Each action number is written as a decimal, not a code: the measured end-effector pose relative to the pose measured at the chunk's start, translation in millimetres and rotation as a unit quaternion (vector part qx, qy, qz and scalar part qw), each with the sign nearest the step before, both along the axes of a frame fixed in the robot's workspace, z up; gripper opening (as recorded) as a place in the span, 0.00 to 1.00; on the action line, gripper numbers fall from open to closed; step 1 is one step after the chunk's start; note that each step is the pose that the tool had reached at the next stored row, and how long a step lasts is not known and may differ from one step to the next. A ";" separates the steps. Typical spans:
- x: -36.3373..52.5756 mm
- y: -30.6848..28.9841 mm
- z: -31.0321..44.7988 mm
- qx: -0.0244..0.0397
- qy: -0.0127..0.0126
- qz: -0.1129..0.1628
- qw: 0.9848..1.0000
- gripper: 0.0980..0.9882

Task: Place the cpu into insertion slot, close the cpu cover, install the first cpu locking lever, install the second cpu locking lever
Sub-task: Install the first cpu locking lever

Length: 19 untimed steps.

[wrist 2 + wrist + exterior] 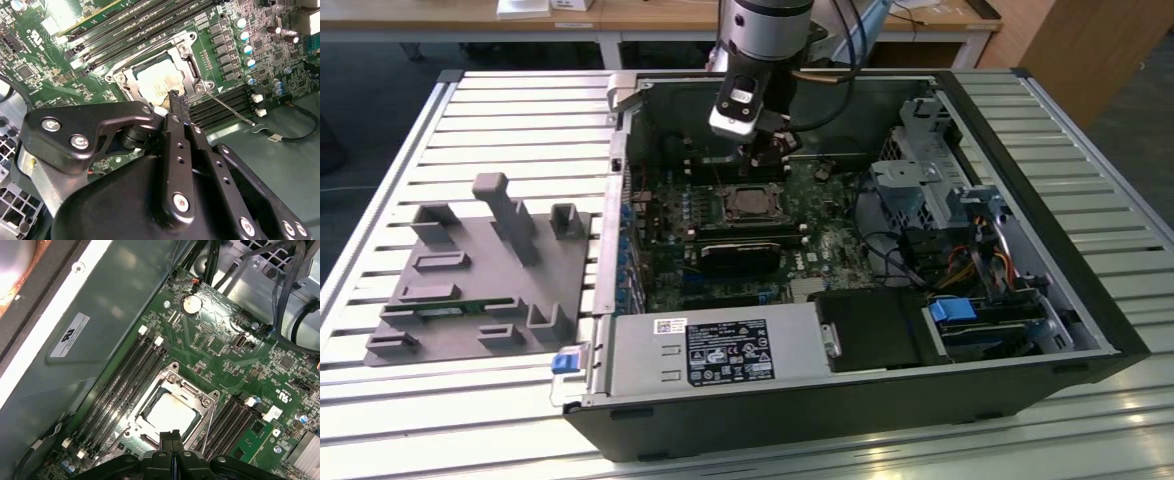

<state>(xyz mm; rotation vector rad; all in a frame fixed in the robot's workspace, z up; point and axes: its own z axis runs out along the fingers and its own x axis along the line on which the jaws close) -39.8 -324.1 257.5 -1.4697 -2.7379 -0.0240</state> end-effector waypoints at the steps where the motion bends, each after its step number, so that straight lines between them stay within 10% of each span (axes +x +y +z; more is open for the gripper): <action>1: 0.0 0.0 0.0 0.000 0.000 0.001 1.000 0.01; 19: 0.0 0.0 0.0 0.000 0.000 0.057 0.998 0.01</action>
